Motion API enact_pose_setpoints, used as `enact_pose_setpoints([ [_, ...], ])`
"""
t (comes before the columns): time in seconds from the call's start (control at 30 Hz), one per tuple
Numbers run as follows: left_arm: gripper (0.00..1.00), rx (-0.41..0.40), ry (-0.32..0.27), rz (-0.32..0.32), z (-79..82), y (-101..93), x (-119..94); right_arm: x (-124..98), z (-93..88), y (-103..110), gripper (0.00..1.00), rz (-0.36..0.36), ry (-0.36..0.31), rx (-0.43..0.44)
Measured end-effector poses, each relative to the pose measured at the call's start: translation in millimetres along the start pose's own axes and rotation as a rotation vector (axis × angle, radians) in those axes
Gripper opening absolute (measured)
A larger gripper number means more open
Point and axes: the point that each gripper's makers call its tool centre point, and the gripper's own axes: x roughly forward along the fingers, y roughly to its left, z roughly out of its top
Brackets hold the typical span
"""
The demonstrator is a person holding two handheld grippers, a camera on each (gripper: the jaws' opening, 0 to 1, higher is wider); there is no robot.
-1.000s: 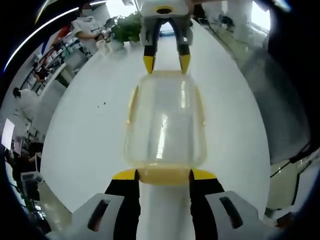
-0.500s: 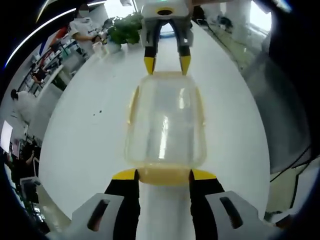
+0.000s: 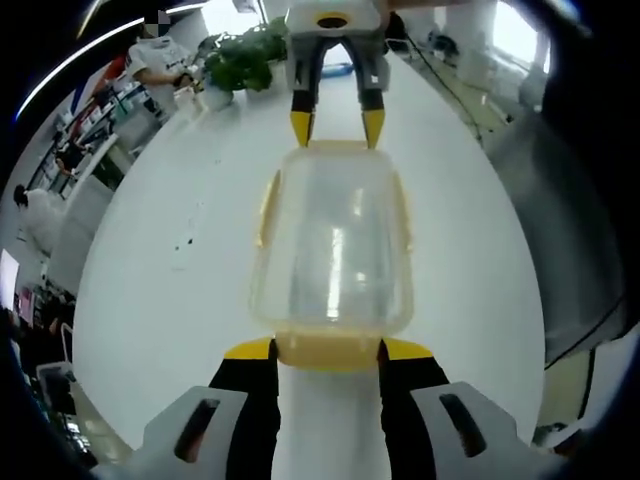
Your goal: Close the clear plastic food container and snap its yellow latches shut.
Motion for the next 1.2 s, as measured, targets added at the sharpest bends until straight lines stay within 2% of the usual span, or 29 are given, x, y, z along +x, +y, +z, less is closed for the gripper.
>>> enact_pose_setpoints([
  [0.23,0.36,0.009,-0.004,-0.001,13.7,-2.4,9,-4,-16.9,2,0.37,0.007,0.022,0.006],
  [0.7,0.36,0.012,-0.002,-0.006,33.9,-12.3,19,-17,-32.3,7,0.37,0.02,0.019,0.027],
  [1.0,0.36,0.007,0.005,-0.009,36.9,-14.1,27,-12,-42.9,10,0.37,0.042,0.039,0.035],
  [1.2,0.36,-0.015,0.012,-0.026,31.0,-19.1,39,-3,-49.5,13,0.37,0.055,0.049,0.034],
])
